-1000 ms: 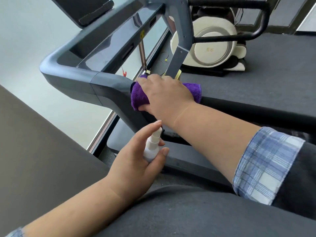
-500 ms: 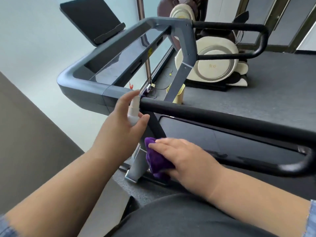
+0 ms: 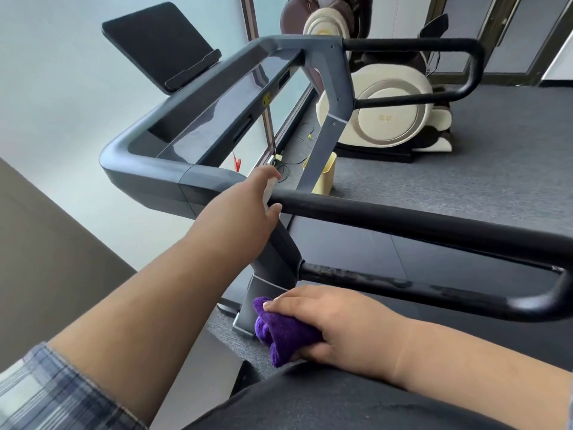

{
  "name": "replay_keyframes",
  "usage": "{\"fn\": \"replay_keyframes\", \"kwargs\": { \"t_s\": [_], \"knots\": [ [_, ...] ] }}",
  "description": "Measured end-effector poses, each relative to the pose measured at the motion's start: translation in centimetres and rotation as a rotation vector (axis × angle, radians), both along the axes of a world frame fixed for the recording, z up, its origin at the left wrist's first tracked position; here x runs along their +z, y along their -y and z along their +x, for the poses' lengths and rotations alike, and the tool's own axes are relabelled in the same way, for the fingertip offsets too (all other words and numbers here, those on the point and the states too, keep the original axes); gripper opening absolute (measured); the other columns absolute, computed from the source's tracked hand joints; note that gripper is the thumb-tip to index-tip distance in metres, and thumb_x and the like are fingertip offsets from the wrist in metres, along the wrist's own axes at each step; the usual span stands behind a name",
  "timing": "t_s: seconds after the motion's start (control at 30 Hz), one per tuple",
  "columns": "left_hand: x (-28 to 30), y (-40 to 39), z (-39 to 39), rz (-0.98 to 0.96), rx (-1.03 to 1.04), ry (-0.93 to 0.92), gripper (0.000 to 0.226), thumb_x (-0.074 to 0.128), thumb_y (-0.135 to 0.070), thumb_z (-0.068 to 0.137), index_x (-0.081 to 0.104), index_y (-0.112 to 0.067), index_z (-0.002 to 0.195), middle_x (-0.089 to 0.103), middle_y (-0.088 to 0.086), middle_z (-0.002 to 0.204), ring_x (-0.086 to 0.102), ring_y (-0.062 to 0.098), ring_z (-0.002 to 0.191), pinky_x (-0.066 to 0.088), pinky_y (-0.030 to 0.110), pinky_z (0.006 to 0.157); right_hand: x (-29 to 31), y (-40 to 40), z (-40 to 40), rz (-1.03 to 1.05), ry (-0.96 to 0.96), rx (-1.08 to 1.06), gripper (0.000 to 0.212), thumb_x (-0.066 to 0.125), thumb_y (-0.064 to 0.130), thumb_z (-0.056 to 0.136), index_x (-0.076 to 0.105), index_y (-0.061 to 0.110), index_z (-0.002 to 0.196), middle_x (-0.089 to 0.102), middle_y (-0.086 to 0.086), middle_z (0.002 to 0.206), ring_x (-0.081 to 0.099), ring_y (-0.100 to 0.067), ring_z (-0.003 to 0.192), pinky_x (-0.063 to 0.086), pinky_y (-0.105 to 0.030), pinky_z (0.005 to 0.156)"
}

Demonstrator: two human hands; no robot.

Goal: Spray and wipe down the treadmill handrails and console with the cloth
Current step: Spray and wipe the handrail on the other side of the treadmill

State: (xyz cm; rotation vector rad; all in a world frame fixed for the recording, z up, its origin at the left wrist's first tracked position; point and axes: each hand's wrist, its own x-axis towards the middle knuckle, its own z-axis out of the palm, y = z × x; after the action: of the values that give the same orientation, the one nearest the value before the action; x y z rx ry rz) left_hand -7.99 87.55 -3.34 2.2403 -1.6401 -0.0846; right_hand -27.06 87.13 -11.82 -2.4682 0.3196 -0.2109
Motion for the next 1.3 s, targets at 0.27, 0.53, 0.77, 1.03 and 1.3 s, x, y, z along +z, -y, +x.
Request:
{"fn": "replay_keyframes", "kwargs": {
  "t_s": [0.27, 0.53, 0.77, 1.03, 1.3],
  "knots": [
    [0.6, 0.3, -2.7, 0.034, -0.019, 0.043, 0.045, 0.056, -0.041, 0.094, 0.030, -0.047, 0.131, 0.056, -0.009, 0.083, 0.056, 0.018, 0.071, 0.043, 0.032, 0.065, 0.2, 1.1, -3.7, -0.024, 0.010, -0.009, 0.064, 0.073, 0.034, 0.083, 0.051, 0.023, 0.142, 0.056, 0.005, 0.138, 0.049, -0.011, 0.126, 0.033, -0.018, 0.109],
    [1.1, 1.9, -12.4, 0.024, -0.132, 0.148, 0.044, 0.054, -0.039, 0.095, 0.030, -0.044, 0.131, 0.053, -0.007, 0.089, 0.055, 0.021, 0.073, 0.044, 0.033, 0.064, 1.7, 3.0, -11.1, -0.033, -0.079, -0.037, 0.067, 0.071, 0.036, 0.087, 0.042, 0.033, 0.148, 0.047, 0.012, 0.147, 0.044, -0.008, 0.131, 0.031, -0.020, 0.110],
    [0.5, 3.4, -17.8, 0.093, -0.061, 0.140, 0.034, 0.053, -0.039, 0.095, 0.035, -0.042, 0.125, 0.051, -0.007, 0.079, 0.053, 0.013, 0.064, 0.040, 0.031, 0.061, 1.7, 4.0, -17.7, -0.035, -0.076, -0.010, 0.069, 0.072, 0.036, 0.087, 0.042, 0.032, 0.149, 0.049, 0.008, 0.146, 0.047, -0.012, 0.130, 0.036, -0.027, 0.111],
    [0.4, 3.0, -24.0, 0.073, -0.079, 0.174, 0.048, 0.053, -0.041, 0.095, 0.027, -0.045, 0.135, 0.061, -0.001, 0.101, 0.059, 0.022, 0.074, 0.042, 0.032, 0.063, 0.9, 4.5, -22.9, -0.020, -0.055, 0.024, 0.070, 0.071, 0.037, 0.086, 0.040, 0.035, 0.149, 0.048, 0.010, 0.146, 0.044, -0.008, 0.131, 0.034, -0.024, 0.111],
    [-0.5, 3.8, -29.5, 0.066, -0.098, 0.215, 0.044, 0.052, -0.036, 0.097, 0.030, -0.039, 0.134, 0.060, 0.001, 0.103, 0.056, 0.023, 0.074, 0.045, 0.033, 0.064, 0.0, 4.9, -27.2, 0.052, -0.012, 0.007, 0.069, 0.068, 0.051, 0.084, 0.037, 0.042, 0.145, 0.049, 0.014, 0.143, 0.046, -0.005, 0.131, 0.040, -0.032, 0.109]
  ]
}}
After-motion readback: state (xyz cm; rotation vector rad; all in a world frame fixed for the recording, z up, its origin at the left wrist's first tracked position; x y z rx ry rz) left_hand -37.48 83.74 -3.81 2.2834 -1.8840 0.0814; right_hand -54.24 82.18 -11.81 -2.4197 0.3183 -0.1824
